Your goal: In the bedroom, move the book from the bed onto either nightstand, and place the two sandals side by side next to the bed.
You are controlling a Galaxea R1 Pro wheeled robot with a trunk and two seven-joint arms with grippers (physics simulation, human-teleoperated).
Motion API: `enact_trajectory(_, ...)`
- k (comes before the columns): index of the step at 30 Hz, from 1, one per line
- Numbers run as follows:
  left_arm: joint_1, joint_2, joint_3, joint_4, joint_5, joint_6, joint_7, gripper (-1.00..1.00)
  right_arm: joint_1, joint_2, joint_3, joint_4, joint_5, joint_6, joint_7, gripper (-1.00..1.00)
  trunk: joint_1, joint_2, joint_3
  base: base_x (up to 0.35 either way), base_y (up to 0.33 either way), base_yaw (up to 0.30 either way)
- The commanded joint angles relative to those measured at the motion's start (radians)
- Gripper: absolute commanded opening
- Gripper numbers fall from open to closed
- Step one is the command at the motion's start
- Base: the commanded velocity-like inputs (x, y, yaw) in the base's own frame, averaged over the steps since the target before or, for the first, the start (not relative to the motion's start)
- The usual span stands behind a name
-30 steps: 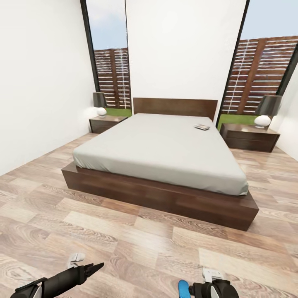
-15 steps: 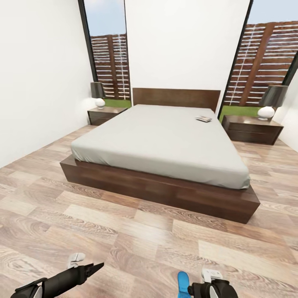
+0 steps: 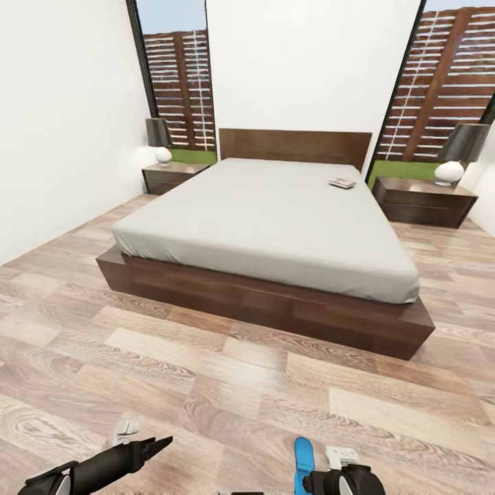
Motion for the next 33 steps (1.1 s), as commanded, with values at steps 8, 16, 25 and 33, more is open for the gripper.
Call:
enact_trajectory(8, 0.000, 0.000, 0.000, 0.000, 0.005, 0.009, -0.002, 1.00, -0.001, 0.000, 0.002, -0.001, -0.006, 0.004, -0.003, 1.00, 0.003, -0.002, -0.032, 0.000, 0.000, 0.000)
enact_trajectory(16, 0.000, 0.000, 0.000, 0.000, 0.005, 0.009, -0.002, 1.00, 0.000, 0.000, 0.003, -0.001, -0.006, 0.004, -0.003, 1.00, 0.007, -0.004, -0.063, 0.000, 0.000, 0.000)
enact_trajectory(25, 0.000, 0.000, -0.001, 0.000, 0.005, 0.009, -0.002, 1.00, 0.000, 0.000, 0.003, -0.001, -0.006, 0.004, -0.002, 1.00, 0.011, -0.006, -0.098, 0.000, 0.000, 0.000)
enact_trajectory(33, 0.000, -0.001, -0.001, 0.000, 0.005, 0.009, -0.002, 1.00, 0.000, -0.001, 0.002, -0.001, -0.006, 0.004, -0.002, 1.00, 0.012, -0.007, -0.109, 0.000, 0.000, 0.000)
